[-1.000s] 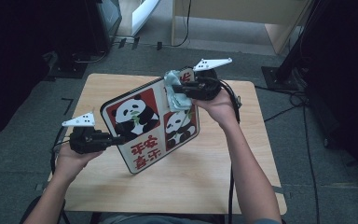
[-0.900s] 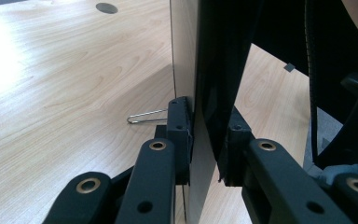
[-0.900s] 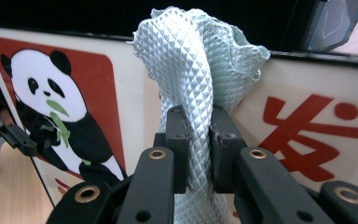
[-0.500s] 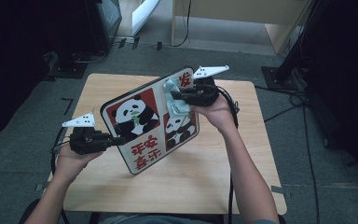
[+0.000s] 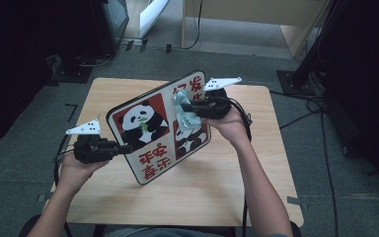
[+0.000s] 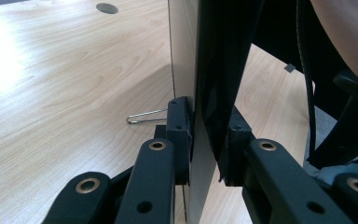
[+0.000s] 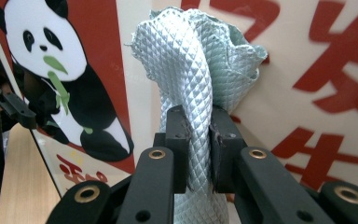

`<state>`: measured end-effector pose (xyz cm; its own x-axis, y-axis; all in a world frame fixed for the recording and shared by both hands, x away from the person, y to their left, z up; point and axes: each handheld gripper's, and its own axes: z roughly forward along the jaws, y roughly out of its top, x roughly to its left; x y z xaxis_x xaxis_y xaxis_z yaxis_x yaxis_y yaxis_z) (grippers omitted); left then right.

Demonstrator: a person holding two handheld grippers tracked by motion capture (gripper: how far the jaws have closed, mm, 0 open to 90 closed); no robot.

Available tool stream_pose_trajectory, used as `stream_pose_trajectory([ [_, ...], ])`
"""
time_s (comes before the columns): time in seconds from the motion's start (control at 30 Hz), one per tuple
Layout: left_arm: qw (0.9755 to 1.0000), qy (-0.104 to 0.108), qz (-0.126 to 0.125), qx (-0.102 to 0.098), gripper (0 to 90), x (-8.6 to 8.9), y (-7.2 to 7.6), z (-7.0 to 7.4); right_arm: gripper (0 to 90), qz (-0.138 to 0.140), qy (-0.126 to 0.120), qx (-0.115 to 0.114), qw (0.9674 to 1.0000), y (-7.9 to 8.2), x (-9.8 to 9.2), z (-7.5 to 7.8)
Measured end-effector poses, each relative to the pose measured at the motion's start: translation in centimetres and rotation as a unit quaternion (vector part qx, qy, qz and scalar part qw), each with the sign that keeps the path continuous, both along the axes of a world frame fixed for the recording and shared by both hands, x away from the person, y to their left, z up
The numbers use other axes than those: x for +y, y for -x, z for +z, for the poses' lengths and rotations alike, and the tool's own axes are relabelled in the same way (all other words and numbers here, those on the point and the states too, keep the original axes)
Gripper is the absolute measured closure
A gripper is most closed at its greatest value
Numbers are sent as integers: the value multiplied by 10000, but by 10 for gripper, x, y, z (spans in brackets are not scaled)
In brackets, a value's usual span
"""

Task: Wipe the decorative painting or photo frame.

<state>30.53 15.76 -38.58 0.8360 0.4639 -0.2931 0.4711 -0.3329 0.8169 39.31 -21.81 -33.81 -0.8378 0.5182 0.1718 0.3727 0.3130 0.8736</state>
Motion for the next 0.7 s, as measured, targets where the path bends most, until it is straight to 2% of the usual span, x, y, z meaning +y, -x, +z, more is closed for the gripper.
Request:
stream_pose_trajectory([
  [0.17,10000,-1,-1,-3,785,0,0,0,807,29,55,76,10000,0,0,-4],
  [0.3,10000,-1,0,2,785,0,0,0,807,42,41,7,10000,3,-1,-11],
  [0.43,10000,2,-14,1,783,-1,0,0,807,81,115,117,9998,3,-2,-18],
  [0.47,10000,-1,-17,0,783,-1,0,0,807,82,112,42,9999,4,-3,-20],
  [0.7,10000,-7,-19,0,783,-1,1,0,807,85,125,167,9997,7,-3,-30],
])
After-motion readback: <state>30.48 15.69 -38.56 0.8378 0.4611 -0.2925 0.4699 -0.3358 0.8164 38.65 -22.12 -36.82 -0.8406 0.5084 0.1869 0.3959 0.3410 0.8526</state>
